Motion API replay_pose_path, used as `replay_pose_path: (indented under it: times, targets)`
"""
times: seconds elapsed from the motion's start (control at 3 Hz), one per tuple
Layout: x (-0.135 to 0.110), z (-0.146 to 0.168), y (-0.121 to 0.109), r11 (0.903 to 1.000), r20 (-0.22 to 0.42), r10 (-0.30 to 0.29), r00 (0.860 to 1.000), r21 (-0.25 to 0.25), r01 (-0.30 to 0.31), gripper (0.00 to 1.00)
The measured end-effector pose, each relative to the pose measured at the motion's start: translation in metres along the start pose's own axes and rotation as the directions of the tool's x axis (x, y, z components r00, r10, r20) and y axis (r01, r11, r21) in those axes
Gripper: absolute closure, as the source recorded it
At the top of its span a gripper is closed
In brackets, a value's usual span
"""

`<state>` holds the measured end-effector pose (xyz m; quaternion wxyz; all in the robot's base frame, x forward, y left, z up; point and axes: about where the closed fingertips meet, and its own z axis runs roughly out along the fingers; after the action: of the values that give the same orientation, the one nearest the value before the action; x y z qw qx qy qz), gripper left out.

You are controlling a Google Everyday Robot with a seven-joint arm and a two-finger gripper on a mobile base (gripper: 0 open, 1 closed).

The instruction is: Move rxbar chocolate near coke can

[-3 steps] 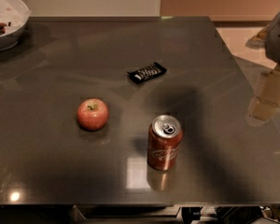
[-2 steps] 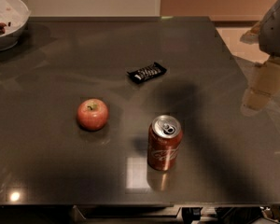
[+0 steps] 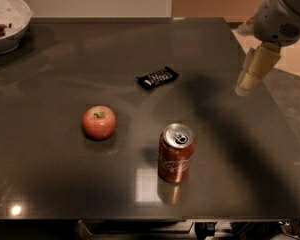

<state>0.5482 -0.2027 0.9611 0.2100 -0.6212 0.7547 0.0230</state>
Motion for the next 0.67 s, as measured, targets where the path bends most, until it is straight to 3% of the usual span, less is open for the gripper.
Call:
replay_pose_path:
  times: [0.33, 0.67]
  targets:
    - [-0.006, 0.015, -0.019, 0.9999, 0.039, -0.002, 0.999, -0.013, 0.003, 0.0]
    - [-0.049, 0.071, -0.051, 0.9969, 0.13, -0.025, 0.991, -0.071, 0.035, 0.0]
